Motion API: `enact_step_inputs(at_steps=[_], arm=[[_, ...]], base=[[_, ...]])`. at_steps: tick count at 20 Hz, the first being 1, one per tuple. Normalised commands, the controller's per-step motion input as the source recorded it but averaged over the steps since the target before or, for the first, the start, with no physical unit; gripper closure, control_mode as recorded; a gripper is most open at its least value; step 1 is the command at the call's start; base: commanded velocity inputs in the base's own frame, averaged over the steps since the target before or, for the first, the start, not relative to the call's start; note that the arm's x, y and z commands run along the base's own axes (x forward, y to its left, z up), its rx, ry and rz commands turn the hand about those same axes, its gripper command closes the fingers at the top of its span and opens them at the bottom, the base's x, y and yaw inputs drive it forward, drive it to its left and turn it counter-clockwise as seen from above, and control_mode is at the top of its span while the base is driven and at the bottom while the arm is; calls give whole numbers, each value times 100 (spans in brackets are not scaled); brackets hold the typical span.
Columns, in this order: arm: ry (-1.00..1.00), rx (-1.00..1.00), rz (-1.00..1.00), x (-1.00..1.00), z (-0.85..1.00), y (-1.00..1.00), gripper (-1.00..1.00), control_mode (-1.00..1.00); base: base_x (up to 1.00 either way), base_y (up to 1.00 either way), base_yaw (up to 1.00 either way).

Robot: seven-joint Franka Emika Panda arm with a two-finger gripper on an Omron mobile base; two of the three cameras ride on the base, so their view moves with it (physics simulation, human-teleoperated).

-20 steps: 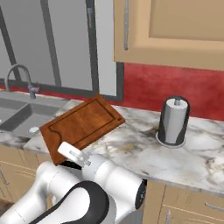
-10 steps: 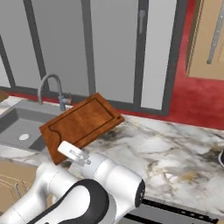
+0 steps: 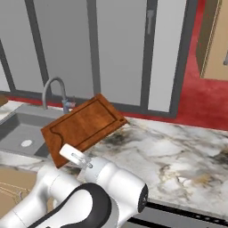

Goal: Move the cutting board and knife to the sink. Then move spray from the cabinet to the counter.

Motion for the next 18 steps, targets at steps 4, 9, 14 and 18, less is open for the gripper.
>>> enact_step_inputs(at_steps=[4, 9, 14, 18], arm=[[0, 0, 0, 0, 0, 0, 100, 100], [0, 0, 0, 0, 0, 0, 100, 100], [0, 0, 0, 0, 0, 0, 100, 100], [0, 0, 0, 0, 0, 0, 100, 100]], base=[[-5, 100, 0], [5, 91, -3], [25, 100, -8], [40, 100, -14]])
